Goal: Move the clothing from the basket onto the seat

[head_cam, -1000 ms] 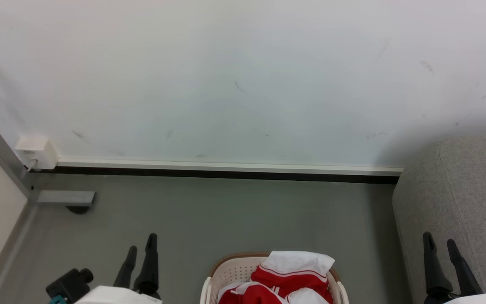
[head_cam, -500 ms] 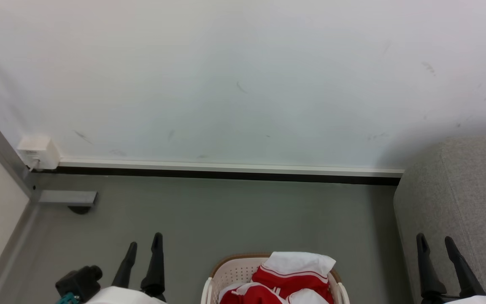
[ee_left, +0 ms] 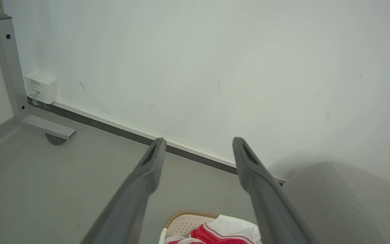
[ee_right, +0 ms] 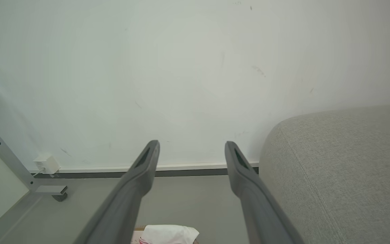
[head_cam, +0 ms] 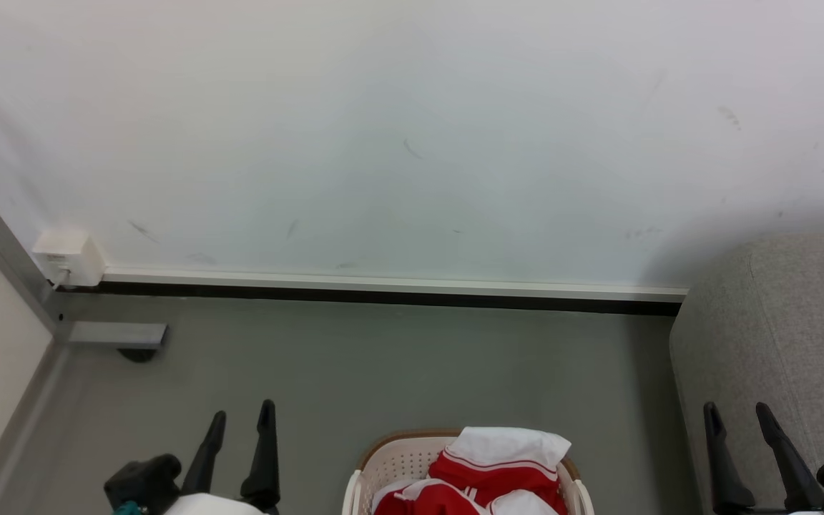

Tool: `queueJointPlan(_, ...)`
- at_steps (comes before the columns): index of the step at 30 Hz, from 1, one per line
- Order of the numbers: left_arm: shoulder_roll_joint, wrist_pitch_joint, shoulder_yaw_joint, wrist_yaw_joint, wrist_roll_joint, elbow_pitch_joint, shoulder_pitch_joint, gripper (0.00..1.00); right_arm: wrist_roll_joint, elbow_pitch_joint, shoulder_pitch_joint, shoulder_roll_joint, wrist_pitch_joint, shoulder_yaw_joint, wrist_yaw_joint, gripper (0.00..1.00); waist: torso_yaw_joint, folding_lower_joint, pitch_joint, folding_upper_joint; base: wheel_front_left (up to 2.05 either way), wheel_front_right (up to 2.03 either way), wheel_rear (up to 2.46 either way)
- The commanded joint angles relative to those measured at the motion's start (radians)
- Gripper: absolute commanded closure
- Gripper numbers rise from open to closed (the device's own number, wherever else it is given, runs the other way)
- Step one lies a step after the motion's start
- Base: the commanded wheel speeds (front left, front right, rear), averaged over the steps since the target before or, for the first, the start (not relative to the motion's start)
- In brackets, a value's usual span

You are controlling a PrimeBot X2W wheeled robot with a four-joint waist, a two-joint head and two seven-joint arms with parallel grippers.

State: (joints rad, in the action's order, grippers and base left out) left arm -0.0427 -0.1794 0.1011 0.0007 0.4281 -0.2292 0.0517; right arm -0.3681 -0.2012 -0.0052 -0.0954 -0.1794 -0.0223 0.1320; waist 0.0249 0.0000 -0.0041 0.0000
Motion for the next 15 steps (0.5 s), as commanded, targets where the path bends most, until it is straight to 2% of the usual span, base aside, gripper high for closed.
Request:
queueJointPlan(1,-0.008,-0.011,-0.003,0.002,-0.037,0.0,-0.006,0.0,0.019,0.003,0.003,-0.004,-0.011,0.009,-0.002,0.0,0.0,0.0,0.0,0.0,0.0,0.0,0.0)
queueJointPlan(15,-0.01,-0.04,-0.009,0.008,-0.143,-0.013,-0.009,0.0,0.089,0.001,0.02,0.008,-0.039,0.031,-0.002,0.0,0.005,0.0,0.004,0.0,0.0,0.0,0.0)
